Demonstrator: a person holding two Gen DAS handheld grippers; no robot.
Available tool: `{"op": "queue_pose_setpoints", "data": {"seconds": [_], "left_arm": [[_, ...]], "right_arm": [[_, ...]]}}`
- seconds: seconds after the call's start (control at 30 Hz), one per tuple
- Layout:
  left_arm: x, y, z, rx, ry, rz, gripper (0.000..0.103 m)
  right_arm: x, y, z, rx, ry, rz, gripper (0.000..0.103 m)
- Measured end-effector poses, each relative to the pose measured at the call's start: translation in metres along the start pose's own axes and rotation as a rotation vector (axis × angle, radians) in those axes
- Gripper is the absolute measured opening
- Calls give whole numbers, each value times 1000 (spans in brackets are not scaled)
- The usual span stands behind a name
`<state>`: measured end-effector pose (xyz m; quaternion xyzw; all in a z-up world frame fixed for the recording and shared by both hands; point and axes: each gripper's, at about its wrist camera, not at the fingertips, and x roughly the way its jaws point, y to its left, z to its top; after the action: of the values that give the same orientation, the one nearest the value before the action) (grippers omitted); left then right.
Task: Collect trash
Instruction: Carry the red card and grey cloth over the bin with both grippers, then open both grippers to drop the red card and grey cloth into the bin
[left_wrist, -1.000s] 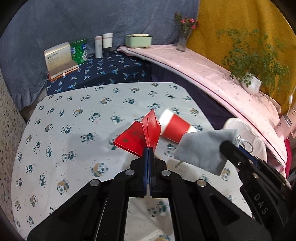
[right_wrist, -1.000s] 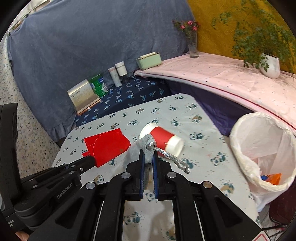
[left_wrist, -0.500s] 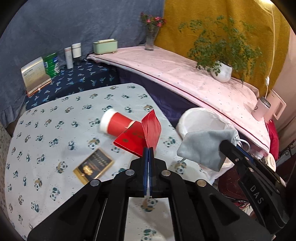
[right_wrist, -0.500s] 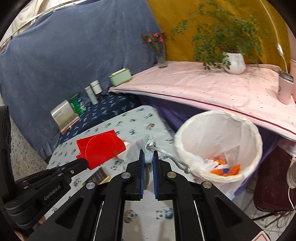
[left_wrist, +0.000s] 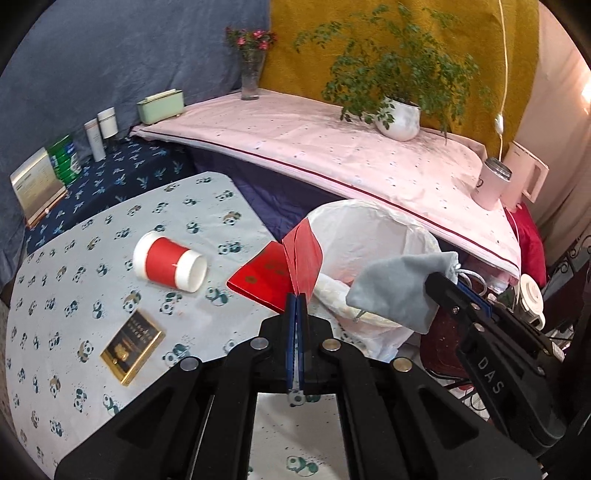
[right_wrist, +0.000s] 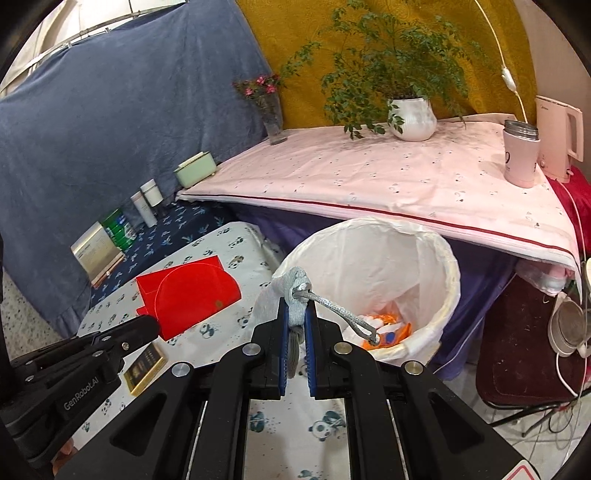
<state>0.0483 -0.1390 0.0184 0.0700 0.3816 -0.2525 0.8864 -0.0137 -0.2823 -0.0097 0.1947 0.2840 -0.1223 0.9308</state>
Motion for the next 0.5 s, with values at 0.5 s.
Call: {"op": "queue_pose_setpoints", "data": {"seconds": [0.5], "left_arm": [[60, -58, 26, 107, 67, -120, 1]], "right_arm": [[14, -56, 20, 56, -18, -80, 8]]}}
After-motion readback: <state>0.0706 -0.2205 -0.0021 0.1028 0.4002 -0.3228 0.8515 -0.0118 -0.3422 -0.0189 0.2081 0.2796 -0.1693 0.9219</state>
